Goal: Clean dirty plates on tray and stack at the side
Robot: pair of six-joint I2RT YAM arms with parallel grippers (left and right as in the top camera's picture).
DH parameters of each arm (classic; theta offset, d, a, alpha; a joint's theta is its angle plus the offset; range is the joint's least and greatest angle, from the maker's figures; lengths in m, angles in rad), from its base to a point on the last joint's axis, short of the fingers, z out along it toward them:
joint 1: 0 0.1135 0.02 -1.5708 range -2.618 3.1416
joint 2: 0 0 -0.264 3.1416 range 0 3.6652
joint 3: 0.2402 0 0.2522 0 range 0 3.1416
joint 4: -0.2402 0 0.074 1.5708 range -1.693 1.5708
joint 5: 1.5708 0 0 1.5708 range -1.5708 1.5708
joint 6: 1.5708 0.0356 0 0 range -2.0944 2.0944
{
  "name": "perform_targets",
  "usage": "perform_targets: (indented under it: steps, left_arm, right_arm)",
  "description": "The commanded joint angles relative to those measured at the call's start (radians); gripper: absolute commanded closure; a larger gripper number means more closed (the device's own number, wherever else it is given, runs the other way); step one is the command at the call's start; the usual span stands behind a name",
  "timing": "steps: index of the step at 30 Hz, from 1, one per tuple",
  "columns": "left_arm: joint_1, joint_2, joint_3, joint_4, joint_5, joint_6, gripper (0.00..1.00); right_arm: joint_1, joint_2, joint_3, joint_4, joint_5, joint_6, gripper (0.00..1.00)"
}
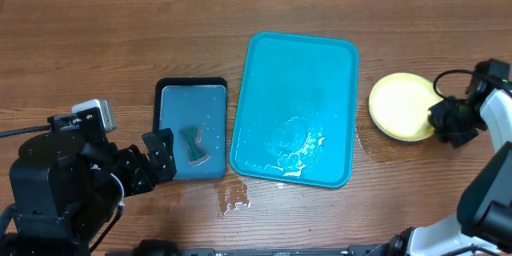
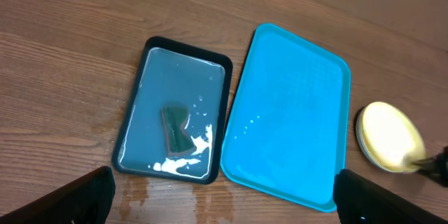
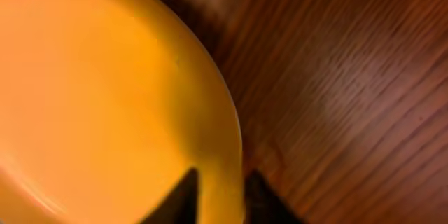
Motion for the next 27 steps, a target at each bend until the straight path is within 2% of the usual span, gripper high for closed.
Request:
perform_targets:
  steps: [1, 4, 9, 10, 11, 15, 18, 25, 27]
  left_arm:
    - [0.006, 0.003, 0.006, 0.000, 0.007, 0.018, 0.00]
    - [0.006, 0.003, 0.006, 0.000, 0.007, 0.018, 0.00]
    - [0.006, 0.003, 0.006, 0.000, 0.007, 0.018, 0.00]
    - [0.006, 0.003, 0.006, 0.000, 0.007, 0.018, 0.00]
    - [0.006, 0.003, 0.006, 0.000, 0.007, 0.018, 0.00]
    - [0.006, 0.003, 0.006, 0.000, 0.007, 0.018, 0.00]
    - [0.006, 0.003, 0.006, 0.000, 0.007, 0.018, 0.00]
    - [0.006, 0.004, 0.006, 0.000, 0.007, 0.018, 0.00]
    - [0.006, 0.004, 0.006, 0.000, 0.007, 0.018, 0.00]
  right_arm:
    - [0.002, -0.048, 0.032, -0.039, -0.083, -0.107, 0.56]
    - [0.023, -0.146, 0.073, -0.100, -0.214, -0.177, 0.53]
    - [0.137, -0.409, 0.093, -0.174, -0.539, -0.419, 0.42]
    - [0.171, -0.455, 0.093, -0.184, -0.571, -0.436, 0.34]
    - [0.218, -0.507, 0.093, -0.193, -0.588, -0.435, 0.00]
    - [0.393, -0.660, 0.092, -0.195, -0.594, -0.397, 0.00]
    - [0.471, -0.712, 0.092, -0.195, -0.590, -0.399, 0.00]
    - [0.520, -0.749, 0.090, -0.180, -0.262, -0.402, 0.00]
    - [0.521, -0.762, 0.061, -0.118, -0.198, -0.402, 0.00]
